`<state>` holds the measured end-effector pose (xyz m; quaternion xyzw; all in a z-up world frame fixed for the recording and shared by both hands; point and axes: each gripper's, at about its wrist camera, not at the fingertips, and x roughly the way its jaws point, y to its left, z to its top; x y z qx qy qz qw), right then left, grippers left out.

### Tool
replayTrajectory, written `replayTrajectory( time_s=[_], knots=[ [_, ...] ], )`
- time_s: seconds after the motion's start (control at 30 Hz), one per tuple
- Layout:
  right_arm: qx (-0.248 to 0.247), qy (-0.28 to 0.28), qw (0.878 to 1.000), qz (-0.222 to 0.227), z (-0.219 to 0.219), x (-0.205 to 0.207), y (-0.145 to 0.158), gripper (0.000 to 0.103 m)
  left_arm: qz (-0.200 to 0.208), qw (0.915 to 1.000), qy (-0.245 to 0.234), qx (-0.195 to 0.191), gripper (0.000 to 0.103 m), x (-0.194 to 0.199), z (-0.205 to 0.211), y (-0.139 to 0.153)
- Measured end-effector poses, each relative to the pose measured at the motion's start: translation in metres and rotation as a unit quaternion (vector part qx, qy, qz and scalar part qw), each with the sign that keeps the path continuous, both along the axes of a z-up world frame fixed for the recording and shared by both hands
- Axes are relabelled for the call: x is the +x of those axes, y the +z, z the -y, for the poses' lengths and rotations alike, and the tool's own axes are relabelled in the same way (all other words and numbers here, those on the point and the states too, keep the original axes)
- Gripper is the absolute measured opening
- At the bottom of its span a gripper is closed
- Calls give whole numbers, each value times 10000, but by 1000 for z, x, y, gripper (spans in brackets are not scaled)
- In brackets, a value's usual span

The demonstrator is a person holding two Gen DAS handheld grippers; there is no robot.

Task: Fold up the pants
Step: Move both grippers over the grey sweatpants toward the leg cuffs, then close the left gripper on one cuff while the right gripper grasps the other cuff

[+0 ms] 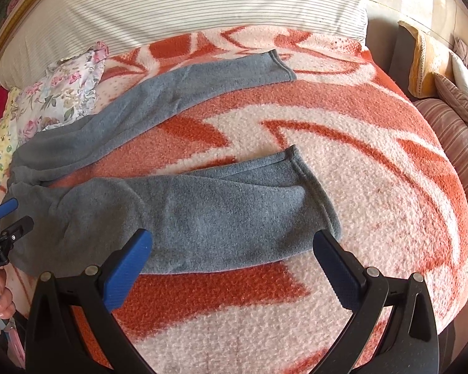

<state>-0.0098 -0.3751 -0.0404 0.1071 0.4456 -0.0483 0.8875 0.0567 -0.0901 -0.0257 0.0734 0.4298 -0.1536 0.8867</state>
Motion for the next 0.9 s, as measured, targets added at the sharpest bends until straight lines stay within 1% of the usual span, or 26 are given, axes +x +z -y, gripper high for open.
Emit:
replayTrajectory(
  time_s=[0.27, 0.43, 0.67, 0.77, 0.8, 0.9],
  knots=[
    [-26, 27, 10000, -2, 0, 3, 0, 103, 3, 10000, -47, 0, 102, 4, 3, 0],
    [98, 82, 9999, 39, 8, 18, 2, 103, 49, 9999, -115, 37, 102, 21, 7, 3],
    [102, 150, 9998, 60, 26, 55, 6, 103, 217, 9994, -268, 70, 102, 68, 11, 18],
    [7, 141, 9999, 60, 38, 76, 9, 103, 385, 9982, -413, 201, 102, 94, 15, 26],
    [11, 115, 9999, 78, 45, 84, 11, 103, 408, 9979, -472, 193, 102, 102, 16, 29],
    [169, 120, 9997, 109, 64, 116, 14, 101, 482, 9959, -755, 152, 102, 138, 22, 35]
  ],
)
